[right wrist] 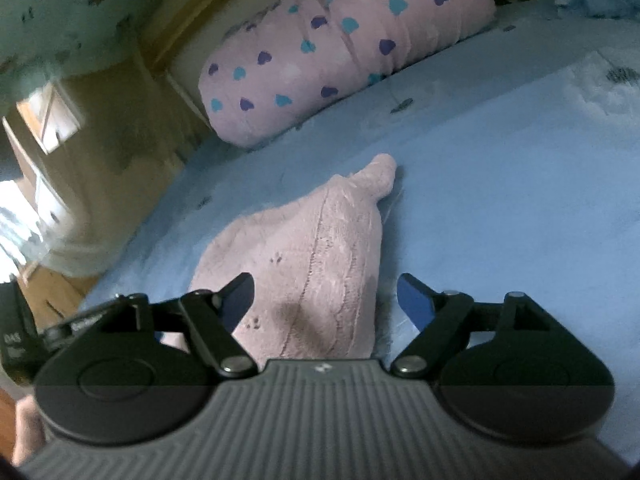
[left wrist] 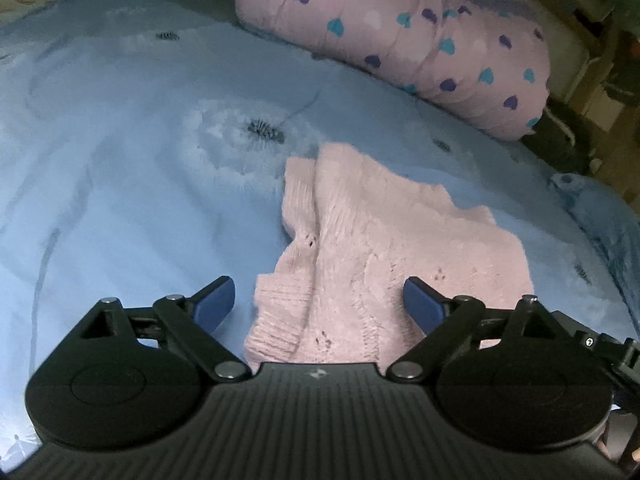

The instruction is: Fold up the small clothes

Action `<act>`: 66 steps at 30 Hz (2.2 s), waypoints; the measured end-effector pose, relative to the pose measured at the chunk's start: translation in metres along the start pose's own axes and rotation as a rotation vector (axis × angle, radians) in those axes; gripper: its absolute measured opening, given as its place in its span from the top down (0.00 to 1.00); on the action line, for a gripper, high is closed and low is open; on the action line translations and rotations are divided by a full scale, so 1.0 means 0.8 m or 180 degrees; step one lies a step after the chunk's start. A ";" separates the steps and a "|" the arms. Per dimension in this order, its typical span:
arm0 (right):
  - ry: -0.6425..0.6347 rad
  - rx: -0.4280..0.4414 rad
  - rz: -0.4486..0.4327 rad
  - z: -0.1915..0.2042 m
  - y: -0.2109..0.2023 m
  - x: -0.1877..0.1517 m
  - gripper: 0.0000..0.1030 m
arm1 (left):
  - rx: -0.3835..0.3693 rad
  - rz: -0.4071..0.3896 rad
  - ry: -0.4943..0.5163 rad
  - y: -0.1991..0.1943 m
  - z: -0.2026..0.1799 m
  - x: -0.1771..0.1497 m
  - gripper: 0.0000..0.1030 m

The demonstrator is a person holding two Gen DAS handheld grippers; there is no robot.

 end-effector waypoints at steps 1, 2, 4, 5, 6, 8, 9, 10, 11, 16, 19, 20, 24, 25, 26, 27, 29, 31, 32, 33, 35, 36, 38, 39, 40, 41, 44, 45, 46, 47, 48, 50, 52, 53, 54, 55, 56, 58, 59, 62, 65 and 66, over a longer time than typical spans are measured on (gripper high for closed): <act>-0.0040 0.0024 0.0024 0.001 0.004 0.000 0.21 | 0.0005 0.0032 0.0001 0.004 0.000 -0.002 0.09; -0.0074 0.0055 0.0064 0.001 0.009 -0.002 0.21 | 0.0001 0.0057 -0.0007 0.008 -0.001 -0.004 0.09; -0.0120 0.0068 0.0178 0.001 0.020 -0.004 0.21 | -0.0017 0.0072 -0.0029 0.012 -0.001 -0.004 0.08; -0.0130 0.0058 0.0225 0.000 0.025 -0.006 0.21 | -0.0025 0.0081 -0.0038 0.014 -0.001 -0.004 0.08; -0.0122 0.0060 0.0252 -0.003 0.030 -0.008 0.21 | -0.0025 0.0093 -0.0048 0.016 0.000 -0.005 0.07; -0.0074 0.0074 0.0302 -0.007 0.038 -0.012 0.19 | -0.0012 0.0128 -0.0083 0.020 0.004 -0.006 0.05; -0.0019 0.0070 0.0337 -0.012 0.044 -0.014 0.15 | -0.0018 0.0146 -0.0107 0.021 0.005 -0.007 0.05; 0.0085 0.0077 0.0374 -0.018 0.049 -0.017 0.13 | -0.0031 0.0164 -0.0141 0.024 0.008 -0.007 0.04; 0.0172 0.0108 0.0388 -0.024 0.053 -0.018 0.12 | -0.0037 0.0182 -0.0169 0.026 0.009 -0.008 0.04; 0.0133 0.0219 0.0466 -0.024 0.062 -0.019 0.03 | -0.0060 0.0188 -0.0144 0.032 0.008 -0.010 0.02; 0.0156 0.0225 0.0540 -0.018 0.071 -0.015 0.00 | -0.0099 0.0211 -0.0181 0.038 0.013 -0.012 0.00; 0.0178 0.0237 0.0546 -0.016 0.075 -0.013 0.00 | -0.0117 0.0223 -0.0237 0.040 0.016 -0.013 0.00; 0.0334 0.0475 0.0633 -0.009 0.091 -0.019 0.02 | -0.0164 0.0222 -0.0255 0.043 0.016 -0.014 0.00; 0.0270 0.0453 0.0615 -0.004 0.093 -0.022 0.09 | -0.0230 0.0223 -0.0244 0.043 0.014 -0.014 0.00; 0.0196 0.0430 0.0602 0.001 0.095 -0.024 0.13 | -0.0295 0.0226 -0.0242 0.044 0.013 -0.015 0.01; 0.0158 0.0402 0.0588 0.004 0.096 -0.025 0.20 | -0.0350 0.0218 -0.0251 0.043 0.011 -0.015 0.07; 0.0224 0.0384 0.0574 0.003 0.095 -0.023 0.31 | -0.0479 0.0219 -0.0334 0.042 0.008 -0.015 0.18; 0.0265 0.0388 0.0574 0.000 0.092 -0.019 0.43 | -0.0589 0.0244 -0.0415 0.040 0.006 -0.016 0.31; 0.0262 0.0393 0.0585 0.000 0.090 -0.016 0.45 | -0.0635 0.0240 -0.0426 0.039 0.005 -0.017 0.34; 0.0269 0.0396 0.0595 0.000 0.088 -0.014 0.47 | -0.0681 0.0233 -0.0427 0.036 0.003 -0.017 0.40; 0.0338 0.0420 0.0596 0.002 0.083 -0.005 0.49 | -0.0796 0.0240 -0.0455 0.030 -0.002 -0.016 0.45; 0.0401 0.0457 0.0585 0.003 0.078 0.001 0.50 | -0.0865 0.0269 -0.0504 0.026 -0.004 -0.016 0.47; 0.0502 0.0496 0.0584 0.006 0.070 0.012 0.50 | -0.1000 0.0384 -0.0632 0.019 -0.010 -0.019 0.48; 0.0494 0.0482 0.0584 0.008 0.064 0.018 0.50 | -0.1058 0.0432 -0.0643 0.015 -0.016 -0.021 0.49; 0.0462 0.0469 0.0586 0.009 0.057 0.023 0.50 | -0.1105 0.0471 -0.0601 0.008 -0.026 -0.024 0.49; 0.0431 0.0451 0.0599 0.010 0.049 0.029 0.50 | -0.1143 0.0502 -0.0545 0.001 -0.036 -0.027 0.49; 0.0409 0.0387 0.0662 0.003 0.017 0.044 0.50 | -0.1317 0.0650 -0.0445 -0.023 -0.067 -0.038 0.49; 0.0410 0.0360 0.0681 -0.002 0.001 0.047 0.50 | -0.1381 0.0708 -0.0414 -0.032 -0.077 -0.042 0.49; 0.0414 0.0333 0.0698 -0.007 -0.012 0.050 0.50 | -0.1426 0.0763 -0.0385 -0.041 -0.087 -0.046 0.49; 0.0422 0.0305 0.0712 -0.014 -0.027 0.053 0.50 | -0.1463 0.0812 -0.0368 -0.050 -0.096 -0.050 0.49; 0.0442 0.0276 0.0726 -0.022 -0.044 0.056 0.50 | -0.1499 0.0877 -0.0357 -0.061 -0.107 -0.055 0.49; 0.0533 0.0213 0.0751 -0.038 -0.072 0.062 0.50 | -0.1531 0.0961 -0.0293 -0.081 -0.124 -0.065 0.49; 0.0616 0.0140 0.0793 -0.054 -0.100 0.064 0.50 | -0.1578 0.0993 -0.0171 -0.104 -0.142 -0.077 0.49; 0.0617 0.0097 0.0817 -0.061 -0.114 0.064 0.50 | -0.1620 0.0996 -0.0130 -0.114 -0.150 -0.083 0.49; 0.0573 0.0052 0.0843 -0.067 -0.128 0.062 0.50 | -0.1644 0.1006 -0.0094 -0.123 -0.156 -0.090 0.49; 0.0535 -0.0005 0.0859 -0.071 -0.140 0.060 0.49 | -0.1623 0.1005 -0.0017 -0.130 -0.163 -0.097 0.49; 0.0501 -0.0061 0.0870 -0.075 -0.151 0.057 0.49 | -0.1567 0.0977 0.0095 -0.134 -0.169 -0.103 0.49; 0.0403 -0.0196 0.0873 -0.084 -0.168 0.048 0.45 | -0.1358 0.0924 0.0375 -0.139 -0.182 -0.113 0.49; 0.0357 -0.0270 0.0873 -0.089 -0.172 0.042 0.44 | -0.1241 0.0905 0.0506 -0.139 -0.186 -0.119 0.49; 0.0284 -0.0496 0.0881 -0.106 -0.176 0.021 0.36 | -0.1084 0.0850 0.0746 -0.140 -0.191 -0.131 0.47; 0.0181 -0.0471 0.0750 -0.111 -0.184 0.006 0.31 | -0.1001 0.0825 0.0746 -0.143 -0.193 -0.130 0.45; 0.0173 -0.0463 0.0721 -0.111 -0.187 0.004 0.31 | -0.0978 0.0789 0.0770 -0.148 -0.195 -0.130 0.45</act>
Point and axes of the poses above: each gripper's, at about its wrist camera, not at the fingertips, and y roughly the way its jaws point, z to its left, x to its top, the point moved 1 cm from there along y, roughly the way its jaws point, and after that the axes turned 15 degrees about -z, right-handed, at the moved point
